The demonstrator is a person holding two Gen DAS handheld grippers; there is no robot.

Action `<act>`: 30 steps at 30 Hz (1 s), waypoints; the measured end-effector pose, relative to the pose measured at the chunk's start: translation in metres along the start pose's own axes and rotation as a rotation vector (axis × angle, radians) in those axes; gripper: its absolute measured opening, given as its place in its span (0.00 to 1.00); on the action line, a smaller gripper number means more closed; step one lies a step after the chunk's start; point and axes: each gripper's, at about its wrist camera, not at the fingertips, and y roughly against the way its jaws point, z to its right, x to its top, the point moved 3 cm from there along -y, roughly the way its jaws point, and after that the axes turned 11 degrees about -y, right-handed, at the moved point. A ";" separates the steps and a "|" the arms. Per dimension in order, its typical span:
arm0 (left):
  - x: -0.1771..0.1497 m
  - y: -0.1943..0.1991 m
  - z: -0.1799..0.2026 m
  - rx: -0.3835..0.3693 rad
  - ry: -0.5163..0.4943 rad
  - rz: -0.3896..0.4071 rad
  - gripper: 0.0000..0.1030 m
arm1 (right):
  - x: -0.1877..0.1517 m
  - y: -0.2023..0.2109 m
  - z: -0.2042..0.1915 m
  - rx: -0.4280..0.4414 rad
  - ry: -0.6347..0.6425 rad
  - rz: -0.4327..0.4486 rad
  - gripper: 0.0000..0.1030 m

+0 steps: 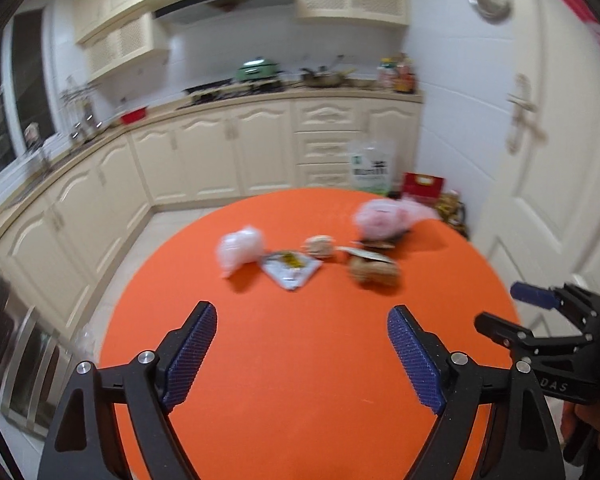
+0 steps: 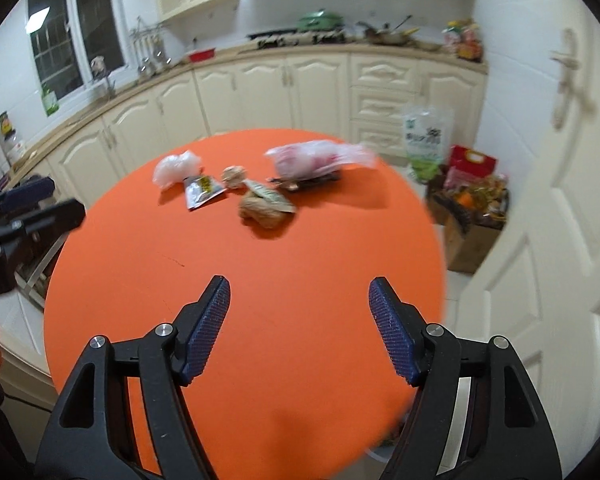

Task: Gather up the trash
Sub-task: 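Grasp a brown lump with the right tool while the left grasps another brown lump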

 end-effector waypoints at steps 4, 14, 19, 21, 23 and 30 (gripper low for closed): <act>0.003 -0.026 -0.029 -0.005 0.051 -0.040 0.81 | 0.009 -0.039 -0.018 0.028 0.017 -0.051 0.67; 0.032 -0.100 -0.054 -0.045 0.055 -0.109 0.81 | 0.035 -0.127 -0.037 0.051 0.045 -0.139 0.54; 0.043 -0.133 -0.050 -0.083 0.038 -0.132 0.81 | 0.043 -0.149 -0.033 0.030 0.039 -0.144 0.47; 0.046 -0.140 -0.048 -0.087 0.032 -0.137 0.81 | 0.045 -0.151 -0.031 0.042 0.043 -0.144 0.42; 0.049 -0.146 -0.043 -0.095 0.025 -0.140 0.81 | 0.047 -0.151 -0.028 0.045 0.050 -0.142 0.38; 0.060 -0.178 -0.012 -0.148 -0.018 -0.176 0.81 | 0.038 -0.128 -0.005 0.098 0.037 -0.132 0.26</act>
